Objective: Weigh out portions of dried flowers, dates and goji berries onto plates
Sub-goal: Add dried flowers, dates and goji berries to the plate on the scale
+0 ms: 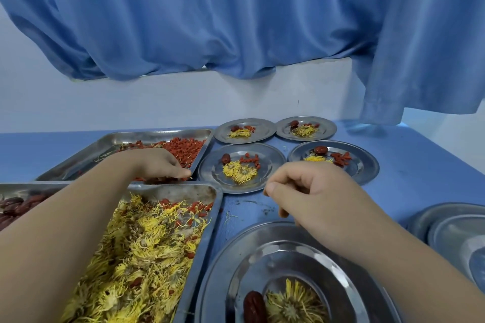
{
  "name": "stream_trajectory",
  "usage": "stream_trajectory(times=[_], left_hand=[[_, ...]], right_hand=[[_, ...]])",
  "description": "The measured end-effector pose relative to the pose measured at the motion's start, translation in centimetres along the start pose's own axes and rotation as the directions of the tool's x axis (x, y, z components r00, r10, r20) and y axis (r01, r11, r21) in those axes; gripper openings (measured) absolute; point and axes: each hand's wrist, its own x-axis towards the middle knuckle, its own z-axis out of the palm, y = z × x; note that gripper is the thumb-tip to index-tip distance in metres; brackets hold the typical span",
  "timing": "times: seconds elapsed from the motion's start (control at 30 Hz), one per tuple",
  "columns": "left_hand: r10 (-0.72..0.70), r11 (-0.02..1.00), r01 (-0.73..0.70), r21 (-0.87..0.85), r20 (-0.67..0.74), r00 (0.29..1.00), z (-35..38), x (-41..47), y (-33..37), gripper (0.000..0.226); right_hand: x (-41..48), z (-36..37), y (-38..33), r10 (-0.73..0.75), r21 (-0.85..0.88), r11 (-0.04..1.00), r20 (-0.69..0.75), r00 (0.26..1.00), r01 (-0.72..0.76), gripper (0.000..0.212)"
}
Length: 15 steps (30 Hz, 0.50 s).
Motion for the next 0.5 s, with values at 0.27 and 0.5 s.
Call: stream_trajectory(times=[0.27, 0.5], left_hand=[[0.031, 0.99, -0.033, -0.139, -0.014, 0.999, 0.1, 0.2, -0.9, 0.02], [-0.057, 0.997, 0.043, -0.066, -0.223, 0.973, 0.8, 0.8, -1.4, 0.011]], right_hand=[[0.0, -0.1, 0.2, 0.0, 0.002, 1.0, -0.009, 1.0, 0.0, 0.024], [0.1, 0.0, 0.4, -0.008, -0.01, 1.0, -0.01, 1.0, 0.008, 0.024]])
